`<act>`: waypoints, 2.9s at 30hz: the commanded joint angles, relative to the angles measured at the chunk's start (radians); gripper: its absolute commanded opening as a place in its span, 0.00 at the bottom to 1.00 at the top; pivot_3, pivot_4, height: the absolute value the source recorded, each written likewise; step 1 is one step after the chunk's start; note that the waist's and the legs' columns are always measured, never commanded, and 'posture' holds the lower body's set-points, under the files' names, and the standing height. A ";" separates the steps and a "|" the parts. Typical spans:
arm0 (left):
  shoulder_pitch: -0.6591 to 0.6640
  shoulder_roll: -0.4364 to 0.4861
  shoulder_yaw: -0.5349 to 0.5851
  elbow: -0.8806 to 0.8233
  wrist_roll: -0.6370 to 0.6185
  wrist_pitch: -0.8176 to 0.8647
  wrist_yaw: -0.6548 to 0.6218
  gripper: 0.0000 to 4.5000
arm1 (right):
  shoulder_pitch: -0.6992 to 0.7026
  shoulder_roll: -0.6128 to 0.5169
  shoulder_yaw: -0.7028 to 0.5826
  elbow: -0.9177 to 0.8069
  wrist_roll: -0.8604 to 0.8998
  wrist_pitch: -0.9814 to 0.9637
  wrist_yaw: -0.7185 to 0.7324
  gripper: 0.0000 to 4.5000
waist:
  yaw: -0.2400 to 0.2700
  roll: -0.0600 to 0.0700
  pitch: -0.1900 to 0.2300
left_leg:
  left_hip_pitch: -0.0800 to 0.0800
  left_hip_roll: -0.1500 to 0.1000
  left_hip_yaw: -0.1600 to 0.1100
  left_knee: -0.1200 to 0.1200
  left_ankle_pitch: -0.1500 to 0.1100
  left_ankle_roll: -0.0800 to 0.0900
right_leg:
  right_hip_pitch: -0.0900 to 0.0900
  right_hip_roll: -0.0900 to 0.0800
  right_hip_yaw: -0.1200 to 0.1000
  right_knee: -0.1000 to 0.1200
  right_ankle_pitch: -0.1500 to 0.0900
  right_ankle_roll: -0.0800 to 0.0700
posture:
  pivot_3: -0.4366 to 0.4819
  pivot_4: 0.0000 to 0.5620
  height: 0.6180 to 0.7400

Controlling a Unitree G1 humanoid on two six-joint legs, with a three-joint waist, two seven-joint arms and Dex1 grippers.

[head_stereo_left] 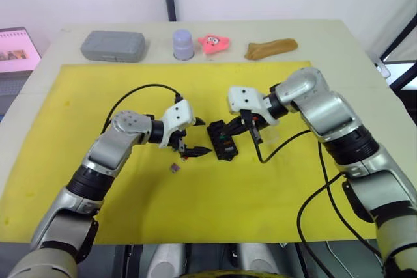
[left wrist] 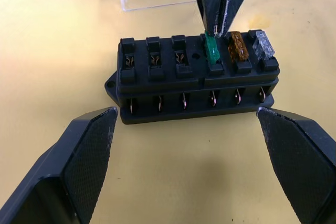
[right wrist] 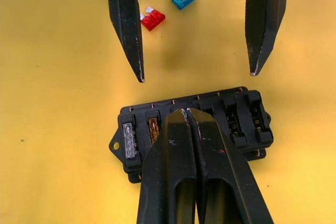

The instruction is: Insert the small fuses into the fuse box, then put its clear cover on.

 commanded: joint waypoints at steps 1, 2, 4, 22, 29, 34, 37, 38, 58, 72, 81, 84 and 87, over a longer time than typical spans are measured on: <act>-0.020 0.006 0.031 -0.017 -0.004 -0.017 -0.005 1.00 | 0.005 -0.006 -0.006 0.024 -0.011 -0.032 -0.012 0.01 | 0.001 0.000 0.000 | 0.000 0.000 0.000 0.000 0.000 0.000 | 0.000 0.000 0.000 0.000 0.000 0.000 | 0.48 0.27 1.00; -0.019 0.007 0.032 -0.018 -0.004 -0.016 -0.005 1.00 | 0.009 -0.007 -0.002 0.031 -0.015 -0.039 -0.014 0.01 | 0.001 0.000 0.000 | 0.000 0.000 0.000 0.000 0.000 0.000 | 0.000 0.000 0.000 0.000 0.000 0.000 | 0.48 0.27 1.00; -0.018 0.008 0.032 -0.020 -0.004 -0.015 -0.005 1.00 | 0.017 -0.009 0.005 0.039 -0.020 -0.046 -0.011 0.01 | 0.001 0.000 0.000 | 0.000 0.000 0.000 0.000 0.000 0.000 | 0.000 0.000 0.000 0.000 0.000 0.000 | 0.48 0.27 1.00; -0.017 0.005 0.032 -0.025 -0.004 -0.013 -0.004 1.00 | -0.004 0.007 -0.036 0.052 -0.011 -0.058 -0.027 0.01 | 0.001 0.000 0.000 | 0.000 0.000 0.000 0.000 0.000 0.000 | 0.001 0.000 0.000 0.000 0.000 0.000 | 0.48 0.27 1.00; -0.017 0.004 0.032 -0.027 -0.004 -0.013 -0.005 1.00 | -0.003 -0.012 -0.066 0.001 0.026 -0.014 -0.014 0.01 | 0.001 0.000 0.000 | 0.000 0.000 0.000 0.000 0.000 0.000 | 0.001 0.000 0.000 0.000 0.000 0.000 | 0.48 0.27 1.00; -0.014 0.005 0.031 -0.027 -0.004 -0.015 -0.006 1.00 | 0.010 -0.027 -0.075 -0.040 0.052 0.016 -0.009 0.01 | 0.001 0.000 0.000 | 0.000 0.000 0.000 0.000 0.000 0.000 | 0.001 0.000 0.000 0.000 0.000 0.000 | 0.48 0.27 1.00; -0.014 0.005 0.031 -0.027 -0.004 -0.015 -0.007 1.00 | 0.016 -0.033 -0.072 -0.057 0.063 0.027 -0.011 0.01 | 0.001 0.000 0.000 | 0.000 0.000 0.000 0.000 0.000 0.000 | 0.000 0.000 0.000 0.000 0.000 0.000 | 0.48 0.27 1.00; -0.013 0.005 0.032 -0.027 -0.005 -0.015 -0.007 1.00 | 0.018 -0.034 -0.071 -0.061 0.066 0.030 -0.013 0.01 | 0.002 0.000 0.000 | 0.000 0.000 0.000 0.000 0.000 0.000 | 0.001 0.000 0.000 0.000 0.000 0.000 | 0.48 0.27 1.00; -0.008 0.012 0.031 -0.039 -0.003 -0.008 -0.008 1.00 | 0.077 -0.039 0.002 0.021 -0.022 -0.068 -0.048 0.01 | 0.001 0.000 0.000 | 0.000 0.000 0.000 0.000 0.000 0.000 | 0.001 0.000 0.000 0.000 0.000 0.000 | 0.48 0.27 1.00; -0.005 0.013 0.033 -0.042 -0.003 -0.007 -0.001 1.00 | 0.116 -0.051 0.040 0.037 -0.086 -0.137 -0.050 0.01 | 0.002 0.000 0.000 | 0.002 0.000 0.000 0.000 0.000 0.000 | 0.002 0.000 0.000 0.000 0.000 0.000 | 0.48 0.27 1.00; -0.001 0.032 0.064 -0.055 -0.034 0.006 -0.016 1.00 | 0.053 -0.010 -0.044 0.000 -0.004 -0.049 -0.045 0.01 | 0.001 0.000 0.000 | 0.002 0.000 0.000 0.000 0.000 0.000 | 0.003 0.000 0.000 0.000 0.000 0.000 | 0.48 0.27 1.00; 0.007 0.052 0.098 -0.073 -0.069 0.025 -0.040 1.00 | 0.035 -0.005 -0.091 -0.039 0.044 0.002 -0.048 0.01 | 0.001 0.000 0.000 | 0.001 0.000 0.000 0.000 0.000 0.000 | 0.002 0.000 0.000 0.000 0.000 0.000 | 0.48 0.27 1.00; 0.029 0.114 0.191 -0.116 -0.155 0.075 -0.081 1.00 | 0.074 -0.019 -0.208 -0.134 0.129 0.018 -0.093 0.01 | -0.002 0.000 0.000 | -0.001 0.000 0.000 0.000 0.000 0.000 | -0.001 0.000 0.000 0.000 0.000 0.000 | 0.48 0.27 1.00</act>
